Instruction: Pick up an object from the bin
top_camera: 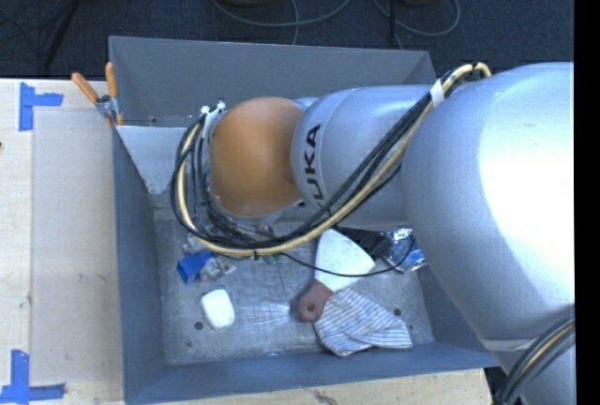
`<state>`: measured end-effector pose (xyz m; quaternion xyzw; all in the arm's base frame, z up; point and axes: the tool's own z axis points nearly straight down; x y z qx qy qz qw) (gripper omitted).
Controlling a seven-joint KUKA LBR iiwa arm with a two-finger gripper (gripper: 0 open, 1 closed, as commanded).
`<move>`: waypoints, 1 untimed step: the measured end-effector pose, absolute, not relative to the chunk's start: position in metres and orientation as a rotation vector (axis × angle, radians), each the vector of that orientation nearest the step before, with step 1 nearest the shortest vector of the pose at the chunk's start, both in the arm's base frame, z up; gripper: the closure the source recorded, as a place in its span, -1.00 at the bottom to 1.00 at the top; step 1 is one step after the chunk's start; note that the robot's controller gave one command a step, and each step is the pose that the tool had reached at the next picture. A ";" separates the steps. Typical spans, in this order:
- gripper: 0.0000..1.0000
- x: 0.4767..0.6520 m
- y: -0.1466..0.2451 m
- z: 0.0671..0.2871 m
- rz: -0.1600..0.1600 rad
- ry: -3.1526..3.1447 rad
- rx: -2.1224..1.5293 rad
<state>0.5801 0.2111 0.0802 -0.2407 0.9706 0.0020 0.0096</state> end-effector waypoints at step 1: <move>1.00 0.577 0.210 0.087 0.002 3.047 -0.756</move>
Offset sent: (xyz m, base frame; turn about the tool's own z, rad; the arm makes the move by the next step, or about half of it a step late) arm 0.0000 0.0000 0.0204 0.0000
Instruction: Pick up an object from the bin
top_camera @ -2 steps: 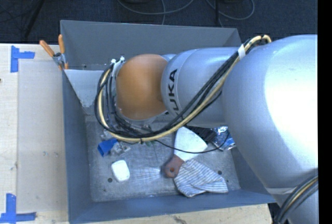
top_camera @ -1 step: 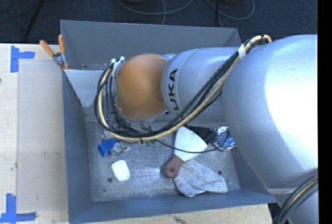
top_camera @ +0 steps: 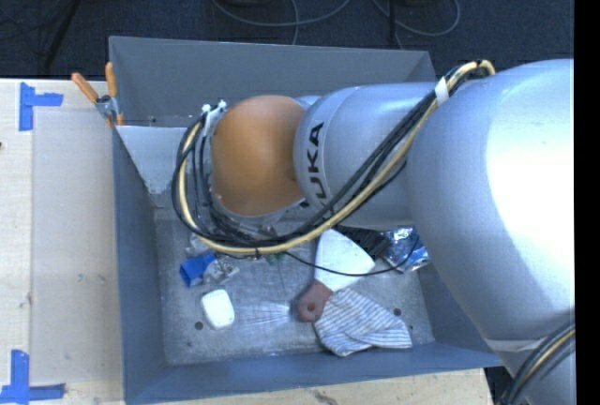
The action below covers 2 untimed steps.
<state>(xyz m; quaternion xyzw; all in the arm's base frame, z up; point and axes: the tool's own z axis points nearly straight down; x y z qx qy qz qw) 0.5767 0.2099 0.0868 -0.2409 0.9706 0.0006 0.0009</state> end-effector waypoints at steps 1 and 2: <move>1.00 0.576 0.210 0.102 0.001 3.051 -0.758; 1.00 0.577 0.211 0.114 0.001 3.047 -0.757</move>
Offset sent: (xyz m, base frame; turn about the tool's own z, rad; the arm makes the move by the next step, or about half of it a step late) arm 0.0000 0.0000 0.0067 0.0000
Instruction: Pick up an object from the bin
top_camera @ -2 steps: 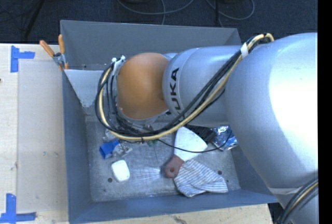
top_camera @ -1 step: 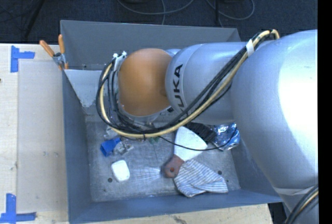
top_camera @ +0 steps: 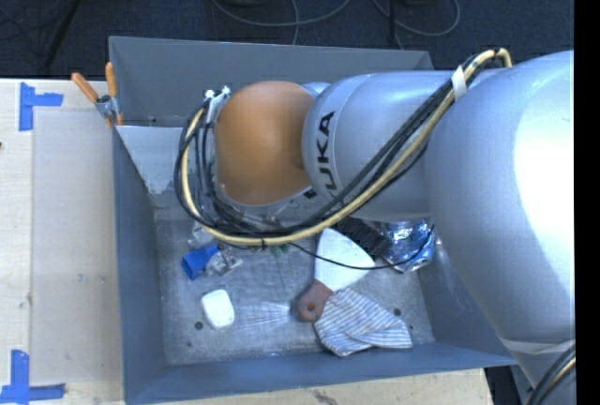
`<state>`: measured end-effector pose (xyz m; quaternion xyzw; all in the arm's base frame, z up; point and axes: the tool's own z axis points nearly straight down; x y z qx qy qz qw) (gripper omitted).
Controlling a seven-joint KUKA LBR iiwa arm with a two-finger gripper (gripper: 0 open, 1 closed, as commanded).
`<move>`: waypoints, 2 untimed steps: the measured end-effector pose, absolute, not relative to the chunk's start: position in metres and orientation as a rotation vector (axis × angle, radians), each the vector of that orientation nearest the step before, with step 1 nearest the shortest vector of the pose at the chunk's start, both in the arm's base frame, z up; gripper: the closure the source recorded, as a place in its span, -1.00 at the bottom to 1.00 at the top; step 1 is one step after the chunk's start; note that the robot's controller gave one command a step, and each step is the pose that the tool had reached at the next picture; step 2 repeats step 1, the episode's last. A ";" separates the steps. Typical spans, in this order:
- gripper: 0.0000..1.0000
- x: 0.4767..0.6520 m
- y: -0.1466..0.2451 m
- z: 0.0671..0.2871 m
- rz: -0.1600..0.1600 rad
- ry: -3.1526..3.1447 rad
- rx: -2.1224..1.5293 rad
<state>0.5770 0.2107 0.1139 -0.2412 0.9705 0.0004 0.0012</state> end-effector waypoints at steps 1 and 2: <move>1.00 0.577 0.211 0.121 0.001 3.046 -0.756; 1.00 0.577 0.211 0.121 0.001 3.046 -0.756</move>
Offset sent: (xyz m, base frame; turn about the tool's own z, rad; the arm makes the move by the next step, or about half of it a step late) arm 0.0001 0.0001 0.0791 0.0000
